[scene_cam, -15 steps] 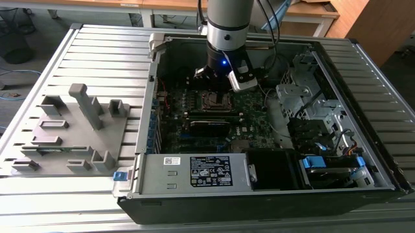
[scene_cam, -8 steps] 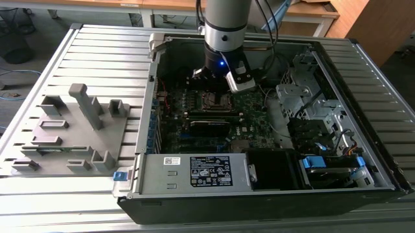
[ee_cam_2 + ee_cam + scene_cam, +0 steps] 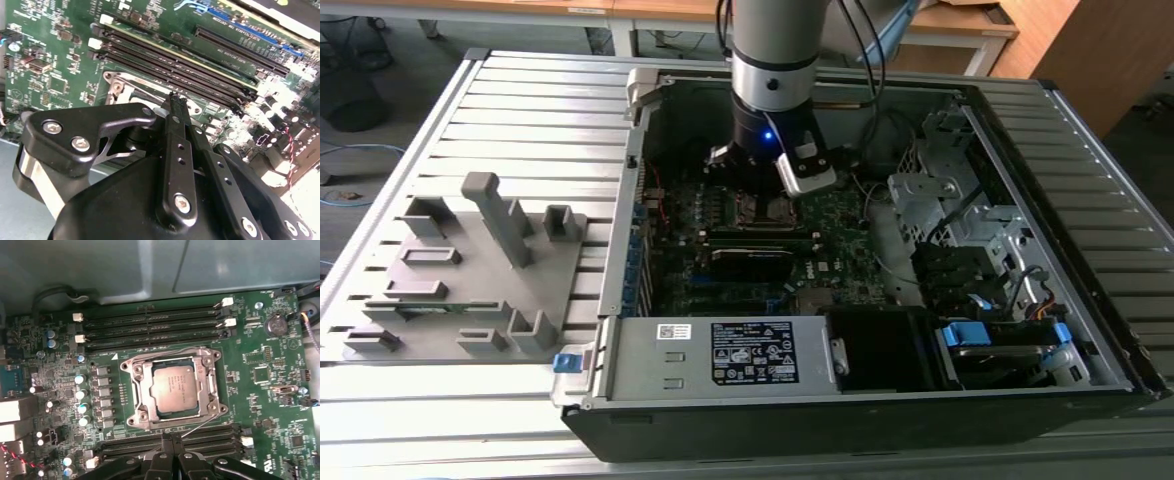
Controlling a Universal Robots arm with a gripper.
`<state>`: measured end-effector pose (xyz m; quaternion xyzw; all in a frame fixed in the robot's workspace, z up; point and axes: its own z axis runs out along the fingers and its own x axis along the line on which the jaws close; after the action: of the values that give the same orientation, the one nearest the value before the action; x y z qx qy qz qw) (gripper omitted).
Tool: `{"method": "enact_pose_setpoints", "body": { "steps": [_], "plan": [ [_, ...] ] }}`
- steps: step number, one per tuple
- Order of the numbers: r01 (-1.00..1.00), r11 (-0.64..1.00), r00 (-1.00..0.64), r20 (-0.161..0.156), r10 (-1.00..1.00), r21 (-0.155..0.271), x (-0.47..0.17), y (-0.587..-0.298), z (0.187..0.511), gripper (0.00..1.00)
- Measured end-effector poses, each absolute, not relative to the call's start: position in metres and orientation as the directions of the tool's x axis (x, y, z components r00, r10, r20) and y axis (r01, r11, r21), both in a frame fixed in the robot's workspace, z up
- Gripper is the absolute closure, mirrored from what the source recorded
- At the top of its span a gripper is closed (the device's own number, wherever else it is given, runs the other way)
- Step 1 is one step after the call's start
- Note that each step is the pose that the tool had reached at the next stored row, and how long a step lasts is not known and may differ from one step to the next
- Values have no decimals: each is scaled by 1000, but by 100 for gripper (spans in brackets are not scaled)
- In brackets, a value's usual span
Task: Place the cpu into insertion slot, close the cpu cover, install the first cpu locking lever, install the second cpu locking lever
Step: 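Install the second cpu locking lever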
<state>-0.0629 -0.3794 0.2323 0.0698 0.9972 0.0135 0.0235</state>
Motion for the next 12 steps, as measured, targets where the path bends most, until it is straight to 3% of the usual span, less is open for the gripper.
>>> {"method": "enact_pose_setpoints", "body": {
  "steps": [12],
  "plan": [
    [139,990,-989,-45,140,30,-69,-381,227,89]
  ]
}}
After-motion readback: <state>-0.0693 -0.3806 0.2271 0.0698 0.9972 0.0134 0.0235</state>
